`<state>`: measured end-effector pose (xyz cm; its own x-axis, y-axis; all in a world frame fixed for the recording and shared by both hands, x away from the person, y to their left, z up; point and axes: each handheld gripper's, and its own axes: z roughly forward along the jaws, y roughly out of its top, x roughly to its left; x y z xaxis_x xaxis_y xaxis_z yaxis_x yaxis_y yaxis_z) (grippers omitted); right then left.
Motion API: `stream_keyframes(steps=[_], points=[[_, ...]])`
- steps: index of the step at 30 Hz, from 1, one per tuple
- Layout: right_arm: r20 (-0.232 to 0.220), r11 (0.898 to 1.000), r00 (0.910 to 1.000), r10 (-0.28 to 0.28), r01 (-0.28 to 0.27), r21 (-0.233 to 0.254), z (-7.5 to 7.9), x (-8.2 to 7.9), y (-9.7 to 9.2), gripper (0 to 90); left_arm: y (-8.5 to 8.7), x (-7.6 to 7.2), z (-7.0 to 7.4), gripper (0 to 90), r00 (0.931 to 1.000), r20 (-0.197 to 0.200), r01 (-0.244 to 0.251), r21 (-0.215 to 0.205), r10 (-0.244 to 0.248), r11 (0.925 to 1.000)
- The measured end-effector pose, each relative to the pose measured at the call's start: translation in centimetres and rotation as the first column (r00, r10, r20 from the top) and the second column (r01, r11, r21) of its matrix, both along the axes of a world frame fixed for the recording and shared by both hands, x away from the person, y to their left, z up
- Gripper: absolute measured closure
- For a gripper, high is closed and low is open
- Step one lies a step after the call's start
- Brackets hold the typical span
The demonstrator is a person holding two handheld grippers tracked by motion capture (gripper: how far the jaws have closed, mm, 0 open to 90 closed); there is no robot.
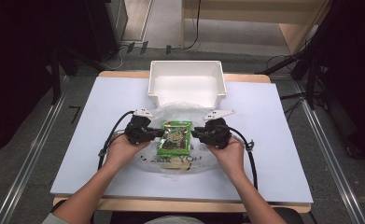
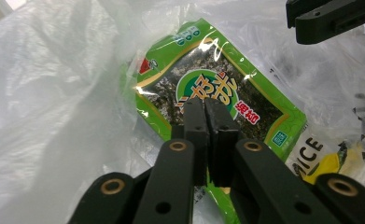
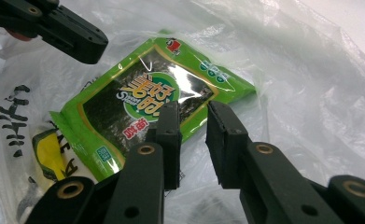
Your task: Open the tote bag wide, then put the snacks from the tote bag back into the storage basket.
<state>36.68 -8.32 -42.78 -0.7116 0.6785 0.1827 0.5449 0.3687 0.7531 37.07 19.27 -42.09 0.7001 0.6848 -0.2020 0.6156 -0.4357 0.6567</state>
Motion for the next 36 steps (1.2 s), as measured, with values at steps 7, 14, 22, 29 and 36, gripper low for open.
stream_keyframes(steps=[7,14,22,29,36], points=[[0.0,1.0,0.9999,0.012,-0.012,0.004,-0.4,-0.1,0.3,73.8,0.3,0.4,-1.0,90.0,0.9996,-0.026,-0.014,-0.01,0.013,0.9999],[0.0,1.0,0.9998,0.022,-0.022,0.001,-0.5,-0.1,0.6,72.4,0.3,0.3,-1.3,90.0,0.9995,-0.028,-0.017,-0.019,0.016,0.9997],[-0.007,1.0,0.9997,0.025,-0.024,0.007,-0.6,-0.1,1.0,69.5,0.6,0.5,-1.7,90.0,0.999,-0.039,-0.025,-0.01,0.024,0.9996],[-0.011,1.0,0.9996,0.026,-0.026,0.007,-0.7,-0.2,1.3,68.2,0.7,0.8,-2.1,90.0,0.9985,-0.046,-0.029,-0.011,0.028,0.9995],[-0.01,0.999,0.9993,0.035,-0.035,0.01,-0.8,-0.2,1.5,67.7,1.0,0.9,-2.3,90.0,0.9982,-0.05,-0.035,-0.016,0.034,0.9993]])
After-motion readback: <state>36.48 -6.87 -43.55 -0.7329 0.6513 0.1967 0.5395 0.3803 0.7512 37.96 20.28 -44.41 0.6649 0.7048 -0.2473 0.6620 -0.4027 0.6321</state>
